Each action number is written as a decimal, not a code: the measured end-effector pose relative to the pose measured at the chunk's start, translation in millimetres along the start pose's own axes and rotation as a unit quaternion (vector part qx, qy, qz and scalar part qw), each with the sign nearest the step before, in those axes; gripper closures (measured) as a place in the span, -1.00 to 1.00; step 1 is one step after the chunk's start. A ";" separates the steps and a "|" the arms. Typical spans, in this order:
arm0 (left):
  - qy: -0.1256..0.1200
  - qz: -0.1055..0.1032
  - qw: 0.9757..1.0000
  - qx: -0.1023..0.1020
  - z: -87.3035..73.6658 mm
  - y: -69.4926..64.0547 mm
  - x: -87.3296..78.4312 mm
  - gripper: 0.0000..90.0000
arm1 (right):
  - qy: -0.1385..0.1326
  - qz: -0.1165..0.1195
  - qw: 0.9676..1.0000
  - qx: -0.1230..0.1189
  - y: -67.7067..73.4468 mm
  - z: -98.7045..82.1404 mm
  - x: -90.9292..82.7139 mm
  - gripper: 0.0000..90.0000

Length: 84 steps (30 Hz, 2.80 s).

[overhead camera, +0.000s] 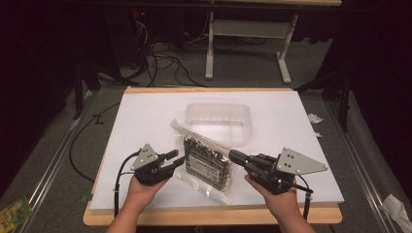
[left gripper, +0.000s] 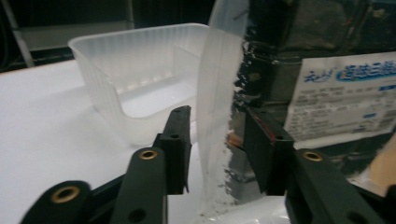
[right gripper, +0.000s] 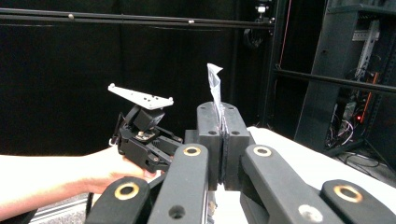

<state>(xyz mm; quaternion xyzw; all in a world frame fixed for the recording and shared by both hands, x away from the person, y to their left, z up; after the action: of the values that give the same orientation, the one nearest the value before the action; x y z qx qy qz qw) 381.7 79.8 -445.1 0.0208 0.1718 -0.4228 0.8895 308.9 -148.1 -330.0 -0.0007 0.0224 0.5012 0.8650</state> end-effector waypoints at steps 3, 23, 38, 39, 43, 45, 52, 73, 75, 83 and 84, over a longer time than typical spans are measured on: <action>0.004 0.019 1.000 0.010 -1.4 -1.6 1.6 0.63 | 0.000 -0.004 1.000 0.002 -2.8 -2.7 -0.7 1.00; 0.027 0.075 0.997 -0.003 -11.4 -4.0 13.9 1.00 | 0.037 -0.037 0.998 0.035 -21.8 -28.1 -15.2 0.57; 0.029 0.078 0.997 0.003 -13.4 -3.0 15.2 1.00 | 0.134 -0.033 0.988 0.074 -26.0 -89.3 13.4 0.25; 0.028 0.078 0.997 0.003 -13.3 -3.1 15.2 1.00 | 0.140 -0.030 0.987 0.076 -25.9 -92.9 16.9 0.30; 0.028 0.079 0.996 0.008 -13.6 -3.3 14.3 1.00 | 0.153 -0.028 0.985 0.079 -25.1 -101.5 24.1 0.48; 0.029 0.080 0.996 0.008 -13.6 -3.3 14.3 1.00 | 0.156 -0.028 0.984 0.082 -25.2 -102.7 24.6 0.52; 0.032 0.088 0.996 0.010 -14.6 -3.6 15.4 1.00 | 0.161 -0.036 0.984 0.069 -25.4 -104.5 26.2 0.63; 0.055 0.098 0.994 0.014 -24.7 -0.7 6.5 -0.01 | 0.131 -0.051 0.988 0.066 -31.7 -93.8 14.4 0.69; 0.061 0.102 0.993 0.016 -26.3 0.0 5.5 -0.06 | 0.130 -0.053 0.988 0.064 -33.0 -92.3 12.2 0.69; 0.075 0.116 0.990 0.030 -29.5 -1.7 -10.6 -0.15 | 0.115 -0.063 0.990 0.058 -39.3 -82.8 1.2 0.69; 0.074 0.118 0.990 0.029 -29.2 -1.8 -13.5 -0.15 | 0.114 -0.065 0.990 0.059 -40.4 -81.2 -0.8 0.69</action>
<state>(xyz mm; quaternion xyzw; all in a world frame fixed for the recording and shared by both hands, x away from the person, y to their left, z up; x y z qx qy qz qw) 364.1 94.1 -468.1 0.0981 0.2207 -0.3175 0.9170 340.5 -170.8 -412.0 -0.0083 0.1497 0.4388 0.8860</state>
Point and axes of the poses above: each handheld gripper's, and its own axes: x roughly forward along the jaws, z roughly out of its top, y roughly to its left, the point moved 7 cm from there along x, roughly forward along the jaws, and after that the axes turned 3 degrees about z, right-handed, at the moved point
